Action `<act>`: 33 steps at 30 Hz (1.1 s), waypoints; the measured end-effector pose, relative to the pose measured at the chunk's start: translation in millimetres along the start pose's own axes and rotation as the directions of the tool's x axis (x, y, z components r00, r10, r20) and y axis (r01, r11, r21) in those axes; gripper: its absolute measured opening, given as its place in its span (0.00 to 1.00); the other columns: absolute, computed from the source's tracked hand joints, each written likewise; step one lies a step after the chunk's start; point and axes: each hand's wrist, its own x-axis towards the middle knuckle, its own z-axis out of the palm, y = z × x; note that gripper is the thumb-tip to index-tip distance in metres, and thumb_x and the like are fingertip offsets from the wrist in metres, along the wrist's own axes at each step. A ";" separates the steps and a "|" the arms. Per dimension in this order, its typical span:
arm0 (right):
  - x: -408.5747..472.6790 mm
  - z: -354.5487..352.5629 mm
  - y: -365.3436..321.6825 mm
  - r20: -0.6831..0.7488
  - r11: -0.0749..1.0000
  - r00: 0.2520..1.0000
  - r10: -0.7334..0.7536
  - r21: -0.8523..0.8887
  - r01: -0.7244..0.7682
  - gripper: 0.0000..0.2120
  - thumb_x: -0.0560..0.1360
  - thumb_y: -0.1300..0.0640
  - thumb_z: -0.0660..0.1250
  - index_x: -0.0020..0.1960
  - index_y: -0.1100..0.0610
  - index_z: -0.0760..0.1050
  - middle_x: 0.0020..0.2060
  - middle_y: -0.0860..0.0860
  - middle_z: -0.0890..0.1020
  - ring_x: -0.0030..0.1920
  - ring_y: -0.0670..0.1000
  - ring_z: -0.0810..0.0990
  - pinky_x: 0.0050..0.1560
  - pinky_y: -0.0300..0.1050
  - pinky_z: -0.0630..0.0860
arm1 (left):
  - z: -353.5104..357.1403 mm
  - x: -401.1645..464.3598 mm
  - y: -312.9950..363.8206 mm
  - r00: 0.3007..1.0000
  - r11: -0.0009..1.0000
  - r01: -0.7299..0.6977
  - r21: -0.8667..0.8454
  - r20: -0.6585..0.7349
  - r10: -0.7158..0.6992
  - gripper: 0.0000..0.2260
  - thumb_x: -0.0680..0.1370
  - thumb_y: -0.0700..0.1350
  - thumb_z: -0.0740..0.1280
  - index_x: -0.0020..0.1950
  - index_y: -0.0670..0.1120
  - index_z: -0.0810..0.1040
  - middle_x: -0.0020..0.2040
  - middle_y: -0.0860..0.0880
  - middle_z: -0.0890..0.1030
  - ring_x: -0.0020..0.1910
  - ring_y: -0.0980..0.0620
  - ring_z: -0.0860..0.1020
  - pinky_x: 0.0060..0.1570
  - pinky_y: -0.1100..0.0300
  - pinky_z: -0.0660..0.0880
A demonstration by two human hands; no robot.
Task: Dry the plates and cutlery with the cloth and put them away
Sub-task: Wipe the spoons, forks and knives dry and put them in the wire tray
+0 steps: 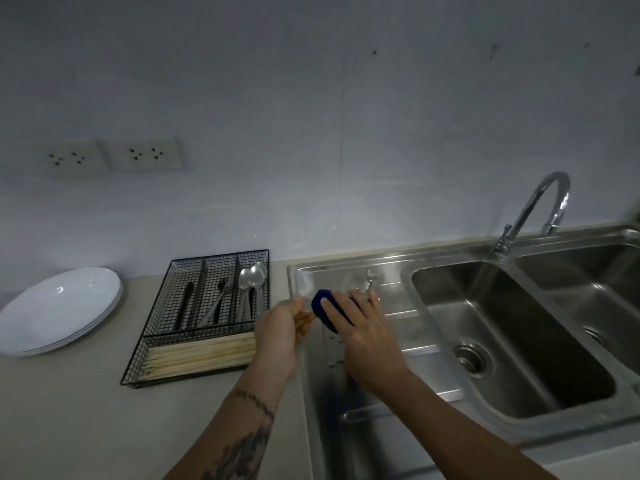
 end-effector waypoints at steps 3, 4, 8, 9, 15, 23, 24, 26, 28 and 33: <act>8.2 9.1 -12.6 0.032 0.994 0.994 0.107 0.000 -0.107 0.41 0.56 0.62 0.74 0.69 0.56 0.69 0.63 0.54 0.74 0.64 0.61 0.71 0.66 0.64 0.65 | -30.9 13.9 13.7 1.000 1.000 -0.022 0.012 -0.007 0.022 0.05 0.78 0.38 0.69 0.45 0.37 0.82 0.41 0.40 0.83 0.37 0.49 0.81 0.40 0.59 0.78; 10.0 11.6 -19.0 0.056 0.992 0.991 0.124 0.002 -0.125 0.41 0.56 0.62 0.73 0.69 0.56 0.69 0.62 0.53 0.74 0.63 0.60 0.71 0.65 0.63 0.65 | -41.2 18.8 16.9 1.000 1.000 -0.019 0.012 -0.019 0.019 0.05 0.78 0.39 0.69 0.46 0.37 0.82 0.41 0.40 0.84 0.37 0.49 0.81 0.39 0.59 0.78; 22.4 26.3 -60.6 0.048 0.985 0.985 0.166 0.042 -0.168 0.37 0.59 0.64 0.71 0.68 0.56 0.71 0.61 0.53 0.76 0.60 0.59 0.74 0.60 0.60 0.71 | -84.3 44.6 34.9 0.995 0.997 -0.054 -0.049 -0.082 0.050 0.05 0.79 0.41 0.68 0.46 0.40 0.80 0.45 0.40 0.83 0.45 0.44 0.83 0.46 0.52 0.81; 24.3 29.5 -67.8 0.040 0.980 0.982 0.183 0.075 -0.185 0.36 0.59 0.66 0.71 0.67 0.56 0.72 0.61 0.53 0.76 0.58 0.59 0.75 0.57 0.58 0.74 | -94.0 51.8 40.0 0.990 0.996 -0.080 -0.051 -0.118 0.073 0.05 0.79 0.41 0.67 0.45 0.41 0.79 0.45 0.39 0.83 0.46 0.43 0.83 0.45 0.52 0.81; 34.6 40.5 -88.4 0.031 0.953 0.967 0.254 0.164 -0.256 0.36 0.58 0.73 0.71 0.65 0.55 0.75 0.58 0.52 0.78 0.50 0.57 0.78 0.44 0.51 0.80 | -135.1 102.1 75.1 0.953 0.983 -0.167 0.072 -0.245 0.179 0.11 0.84 0.47 0.58 0.53 0.42 0.76 0.41 0.43 0.77 0.33 0.49 0.77 0.33 0.56 0.79; 50.8 54.7 -86.1 0.044 0.930 0.961 0.273 0.242 -0.275 0.34 0.61 0.72 0.69 0.66 0.55 0.74 0.58 0.52 0.78 0.52 0.58 0.77 0.49 0.54 0.79 | -101.9 176.2 129.7 0.974 0.849 -0.094 0.519 -0.127 0.186 0.10 0.83 0.42 0.57 0.58 0.41 0.77 0.44 0.47 0.75 0.31 0.54 0.66 0.24 0.66 0.68; 53.1 56.5 -83.8 0.042 0.923 0.957 0.285 0.257 -0.286 0.34 0.62 0.72 0.69 0.66 0.55 0.74 0.58 0.52 0.78 0.53 0.58 0.77 0.50 0.55 0.79 | -94.5 184.1 129.9 0.976 0.801 -0.070 0.595 -0.125 0.178 0.12 0.83 0.39 0.57 0.64 0.39 0.75 0.46 0.47 0.75 0.31 0.55 0.66 0.23 0.66 0.67; 55.6 61.8 -78.9 0.049 0.913 0.951 0.304 0.272 -0.306 0.33 0.62 0.72 0.69 0.67 0.56 0.73 0.59 0.53 0.78 0.54 0.58 0.77 0.51 0.56 0.79 | -85.1 194.6 122.0 0.979 0.730 -0.114 0.674 -0.048 0.197 0.18 0.83 0.37 0.55 0.72 0.38 0.68 0.47 0.48 0.75 0.33 0.56 0.68 0.26 0.64 0.67; 56.1 67.2 -73.6 0.068 0.904 0.948 0.310 0.288 -0.316 0.34 0.62 0.72 0.69 0.67 0.55 0.73 0.59 0.53 0.78 0.54 0.58 0.77 0.51 0.56 0.79 | -87.2 201.8 107.0 0.978 0.629 -0.146 0.764 0.016 0.208 0.21 0.81 0.37 0.59 0.75 0.38 0.63 0.48 0.48 0.74 0.36 0.56 0.71 0.29 0.64 0.68; 57.1 73.5 -61.2 0.078 0.871 0.936 0.344 0.347 -0.349 0.32 0.64 0.73 0.67 0.66 0.56 0.73 0.58 0.52 0.78 0.53 0.55 0.77 0.51 0.53 0.79 | -103.4 215.7 69.5 0.981 0.313 -0.154 0.937 0.107 0.161 0.29 0.73 0.33 0.67 0.74 0.40 0.66 0.70 0.39 0.67 0.58 0.42 0.76 0.44 0.56 0.81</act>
